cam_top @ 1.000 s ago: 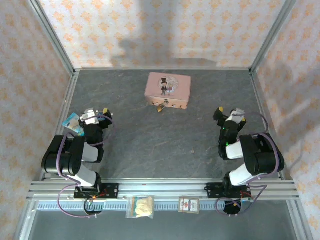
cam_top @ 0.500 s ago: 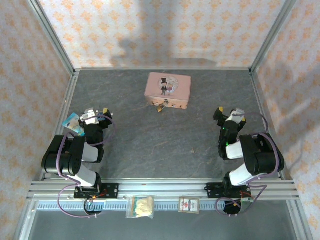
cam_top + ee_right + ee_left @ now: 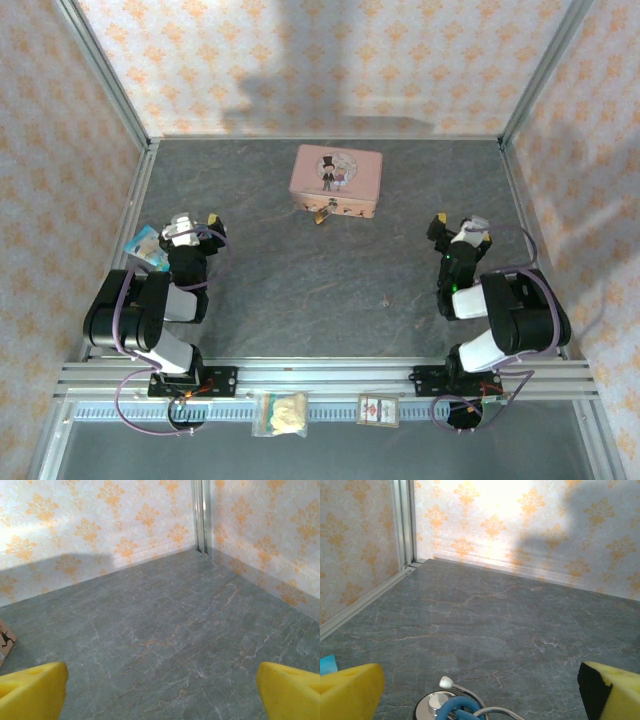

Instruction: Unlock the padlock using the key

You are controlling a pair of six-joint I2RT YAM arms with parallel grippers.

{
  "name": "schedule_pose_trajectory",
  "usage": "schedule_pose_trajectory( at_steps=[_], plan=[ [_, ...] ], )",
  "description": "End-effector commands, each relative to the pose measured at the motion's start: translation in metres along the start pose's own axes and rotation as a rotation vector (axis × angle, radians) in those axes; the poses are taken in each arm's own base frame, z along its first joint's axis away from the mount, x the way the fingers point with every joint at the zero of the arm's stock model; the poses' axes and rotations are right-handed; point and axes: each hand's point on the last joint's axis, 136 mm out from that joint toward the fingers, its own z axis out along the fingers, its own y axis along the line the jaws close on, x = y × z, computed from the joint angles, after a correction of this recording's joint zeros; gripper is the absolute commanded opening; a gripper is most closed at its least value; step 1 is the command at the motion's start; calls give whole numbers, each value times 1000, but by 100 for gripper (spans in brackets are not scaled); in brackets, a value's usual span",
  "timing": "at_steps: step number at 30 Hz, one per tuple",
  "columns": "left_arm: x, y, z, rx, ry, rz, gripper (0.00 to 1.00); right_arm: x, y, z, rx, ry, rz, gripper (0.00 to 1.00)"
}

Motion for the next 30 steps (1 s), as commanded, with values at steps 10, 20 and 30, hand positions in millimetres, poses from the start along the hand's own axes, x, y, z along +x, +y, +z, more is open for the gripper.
schedule_pose_trajectory(
  at_steps=[10, 20, 30],
  plan=[
    [-80, 1, -11, -62, -44, -243, 98, -27, 83, -20, -205, 196, 71, 95],
    [-16, -88, -33, 244, 345, -559, 98, 72, 146, -112, -298, 821, -89, 70],
    [13, -167, -50, 351, 472, -534, 99, 122, 110, -196, -132, 1146, -114, 49]
  ],
)
